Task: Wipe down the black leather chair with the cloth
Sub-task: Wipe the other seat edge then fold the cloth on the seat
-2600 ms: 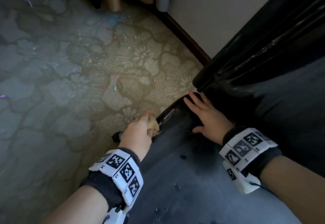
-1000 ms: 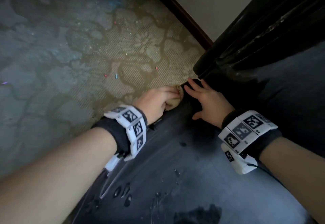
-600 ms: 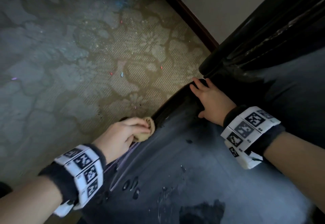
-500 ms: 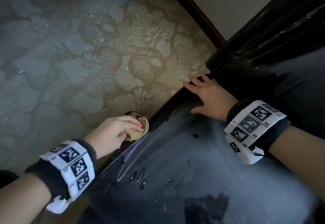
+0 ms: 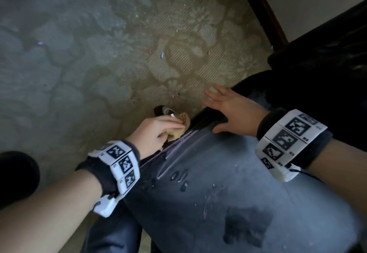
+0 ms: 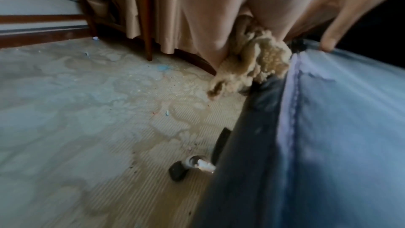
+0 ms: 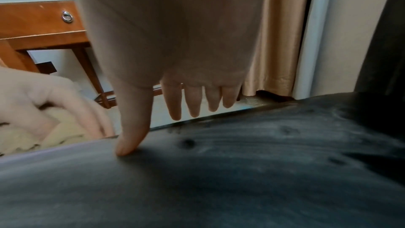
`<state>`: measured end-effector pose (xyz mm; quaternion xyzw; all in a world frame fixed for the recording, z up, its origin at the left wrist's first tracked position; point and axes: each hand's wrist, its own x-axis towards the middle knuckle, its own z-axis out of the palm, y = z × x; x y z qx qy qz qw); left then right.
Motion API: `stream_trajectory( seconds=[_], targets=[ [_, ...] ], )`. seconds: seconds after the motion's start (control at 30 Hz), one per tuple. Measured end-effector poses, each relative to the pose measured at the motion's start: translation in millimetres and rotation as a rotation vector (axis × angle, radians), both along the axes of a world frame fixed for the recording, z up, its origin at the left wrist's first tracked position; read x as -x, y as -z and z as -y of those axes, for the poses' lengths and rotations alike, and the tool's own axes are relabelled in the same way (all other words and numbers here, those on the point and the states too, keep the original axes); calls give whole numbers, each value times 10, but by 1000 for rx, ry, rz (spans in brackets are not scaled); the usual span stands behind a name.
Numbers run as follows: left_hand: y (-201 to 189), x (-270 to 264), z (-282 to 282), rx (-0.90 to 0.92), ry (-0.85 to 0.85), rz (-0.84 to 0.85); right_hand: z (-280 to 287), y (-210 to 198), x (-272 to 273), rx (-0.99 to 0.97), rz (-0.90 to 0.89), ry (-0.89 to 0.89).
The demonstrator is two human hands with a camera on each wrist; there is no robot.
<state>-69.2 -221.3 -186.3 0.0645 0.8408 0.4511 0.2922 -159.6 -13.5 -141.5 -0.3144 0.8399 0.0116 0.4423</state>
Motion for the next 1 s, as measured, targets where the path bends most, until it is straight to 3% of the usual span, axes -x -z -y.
stream_trajectory(
  seconds=[0.23, 0.43, 0.6, 0.8, 0.87, 1.0],
  targets=[
    [-52, -482, 736, 121, 30, 237, 261, 56, -83, -52, 104, -84],
    [-41, -323, 620, -3, -323, 273, 333, 24, -51, -128, 113, -106],
    [167, -404, 325, 21, -202, 330, 467, 3, -35, -182, 109, -114],
    [135, -777, 846, 73, -131, 470, 572, -45, -23, -206, 111, -82],
    [47, -806, 942, 79, -113, 425, 609, -39, -32, -210, 110, -82],
    [-134, -661, 681, -25, -233, 96, 651, -15, -13, -221, 119, -78]
  ],
)
